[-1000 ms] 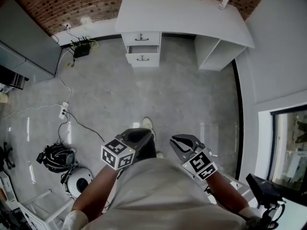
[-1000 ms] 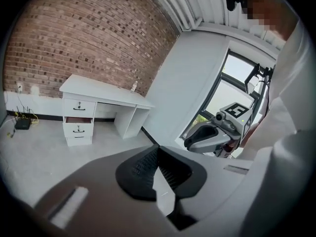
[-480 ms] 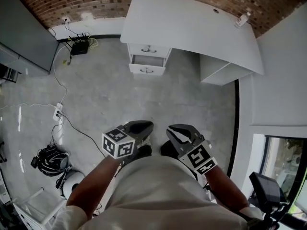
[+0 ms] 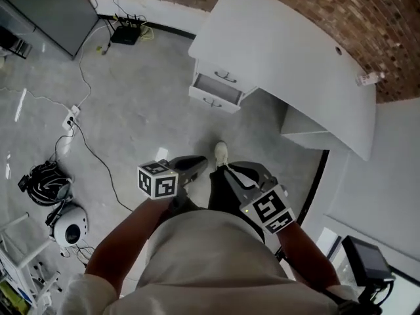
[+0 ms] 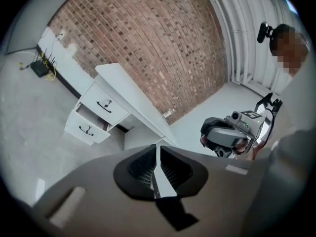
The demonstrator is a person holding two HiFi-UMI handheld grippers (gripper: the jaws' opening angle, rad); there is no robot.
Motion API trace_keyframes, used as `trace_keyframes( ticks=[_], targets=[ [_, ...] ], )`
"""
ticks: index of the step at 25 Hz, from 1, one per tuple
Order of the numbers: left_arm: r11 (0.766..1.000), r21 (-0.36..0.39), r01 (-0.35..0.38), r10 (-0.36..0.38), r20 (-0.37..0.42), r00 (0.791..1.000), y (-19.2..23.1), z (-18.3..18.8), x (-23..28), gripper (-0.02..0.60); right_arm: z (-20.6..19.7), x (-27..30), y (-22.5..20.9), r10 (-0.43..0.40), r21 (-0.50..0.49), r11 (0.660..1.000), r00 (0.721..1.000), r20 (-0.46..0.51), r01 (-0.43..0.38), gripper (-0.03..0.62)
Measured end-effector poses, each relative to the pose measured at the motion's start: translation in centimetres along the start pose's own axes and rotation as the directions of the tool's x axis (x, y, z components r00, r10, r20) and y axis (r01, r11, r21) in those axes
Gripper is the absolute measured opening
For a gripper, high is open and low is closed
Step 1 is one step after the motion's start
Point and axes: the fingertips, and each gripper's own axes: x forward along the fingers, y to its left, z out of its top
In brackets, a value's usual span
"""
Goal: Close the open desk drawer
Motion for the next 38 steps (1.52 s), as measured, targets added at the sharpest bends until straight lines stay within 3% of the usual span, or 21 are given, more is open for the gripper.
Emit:
trace_keyframes(
  ticks=[4, 8, 11, 15, 17, 24, 29, 33, 38],
  targets=[
    [0.978, -0.21, 0.007, 0.021, 0.132, 0.991, 5.0, 1.7, 4.1, 0.031, -0.7, 3.2, -4.6, 0.128, -0.024, 0.991, 0.987, -0.099, -0.131, 0.023],
    [0.936, -0.351, 0.023, 0.071, 0.252, 0.965, 10.1, 2.7, 8.2, 0.031, -2.4, 6.2, -8.5, 0.253, -0.062, 0.96, 0.943, -0.218, -0.272, 0.012],
    [0.906, -0.424, 0.012, 0.12, 0.285, 0.951, 15.0, 2.3, 11.3, 0.034, -4.0, 8.9, -11.0, 0.312, -0.108, 0.926, 0.895, -0.319, -0.361, 0.008],
    [0.864, -0.503, 0.017, 0.153, 0.296, 0.943, 21.0, -0.1, 14.9, 0.049, -6.8, 12.7, -13.9, 0.316, -0.174, 0.892, 0.851, -0.42, -0.417, 0.008],
    [0.846, -0.532, 0.023, 0.168, 0.307, 0.937, 23.9, -1.3, 16.4, 0.058, -8.3, 14.5, -14.9, 0.322, -0.168, 0.886, 0.834, -0.448, -0.432, 0.008],
    [0.804, -0.594, 0.04, 0.245, 0.391, 0.887, 33.6, -3.6, 18.9, 0.058, -13.5, 20.1, -15.8, 0.367, -0.101, 0.871, 0.773, -0.518, -0.481, 0.008],
    [0.772, -0.632, 0.073, 0.299, 0.462, 0.835, 40.4, -5.0, 22.0, 0.061, -18.3, 22.9, -17.5, 0.34, -0.112, 0.869, 0.747, -0.571, -0.481, 0.008],
    [0.77, -0.631, 0.097, 0.305, 0.496, 0.813, 44.7, -4.6, 24.4, 0.07, -21.9, 24.2, -17.9, 0.36, -0.069, 0.872, 0.73, -0.581, -0.485, 0.008],
    [0.768, -0.631, 0.108, 0.302, 0.505, 0.808, 47.4, -4.2, 26.3, 0.07, -23.4, 25.4, -17.9, 0.379, -0.041, 0.871, 0.722, -0.579, -0.49, 0.008]
  ],
)
